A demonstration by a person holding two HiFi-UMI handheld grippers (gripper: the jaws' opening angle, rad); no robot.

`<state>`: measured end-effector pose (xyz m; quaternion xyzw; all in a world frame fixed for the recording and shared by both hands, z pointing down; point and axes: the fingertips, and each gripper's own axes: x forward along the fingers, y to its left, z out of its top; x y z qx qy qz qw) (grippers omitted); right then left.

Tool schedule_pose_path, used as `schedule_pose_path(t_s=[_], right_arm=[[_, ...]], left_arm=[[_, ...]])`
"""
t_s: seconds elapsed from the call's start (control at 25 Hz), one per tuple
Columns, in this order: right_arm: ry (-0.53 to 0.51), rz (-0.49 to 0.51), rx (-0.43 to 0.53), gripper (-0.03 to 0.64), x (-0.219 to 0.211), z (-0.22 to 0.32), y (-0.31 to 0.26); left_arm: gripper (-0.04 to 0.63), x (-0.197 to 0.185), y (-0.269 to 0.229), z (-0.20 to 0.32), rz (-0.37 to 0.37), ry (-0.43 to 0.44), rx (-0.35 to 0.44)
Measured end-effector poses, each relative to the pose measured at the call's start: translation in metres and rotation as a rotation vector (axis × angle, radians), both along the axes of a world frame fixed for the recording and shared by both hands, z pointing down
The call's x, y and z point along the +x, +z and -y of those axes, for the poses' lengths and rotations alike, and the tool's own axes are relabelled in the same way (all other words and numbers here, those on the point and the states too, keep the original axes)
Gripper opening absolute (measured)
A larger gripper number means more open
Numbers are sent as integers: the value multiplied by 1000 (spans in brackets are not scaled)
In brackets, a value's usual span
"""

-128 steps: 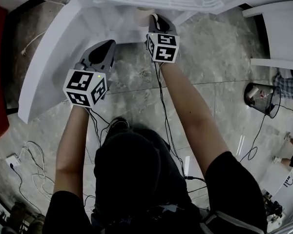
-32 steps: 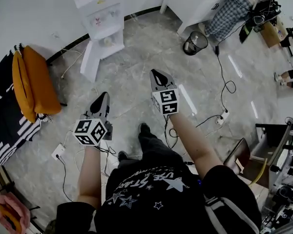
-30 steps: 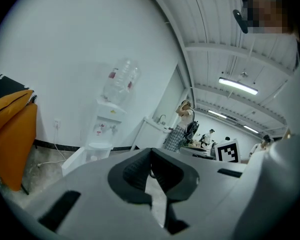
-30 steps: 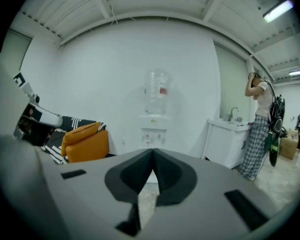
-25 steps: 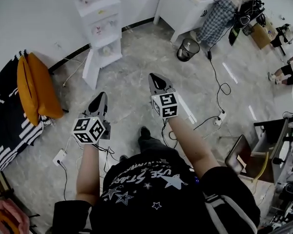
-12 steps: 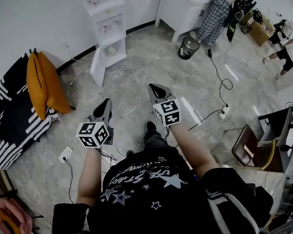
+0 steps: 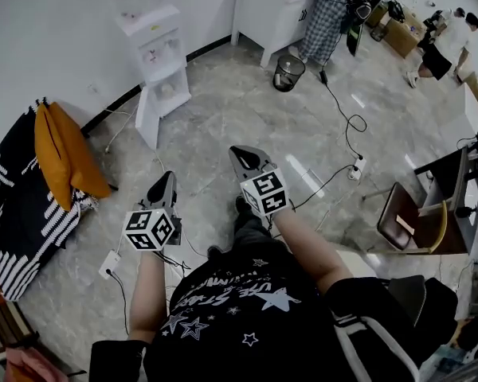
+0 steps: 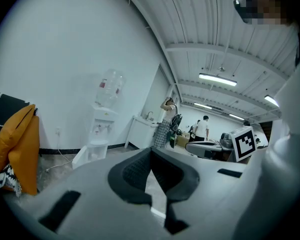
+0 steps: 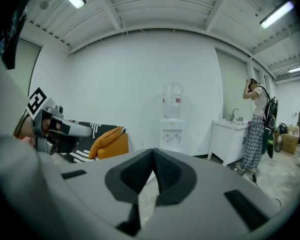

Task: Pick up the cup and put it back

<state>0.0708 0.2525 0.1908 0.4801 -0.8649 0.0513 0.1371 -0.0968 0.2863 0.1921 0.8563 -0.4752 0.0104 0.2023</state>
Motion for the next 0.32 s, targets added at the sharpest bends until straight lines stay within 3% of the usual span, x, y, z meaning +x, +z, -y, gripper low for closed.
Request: schedule_pose_path(t_s=[0.32], right_arm=[[41,16,24,5,7,-9,-15]], left_arm=[[8,14,12,-2,22,32,-13]])
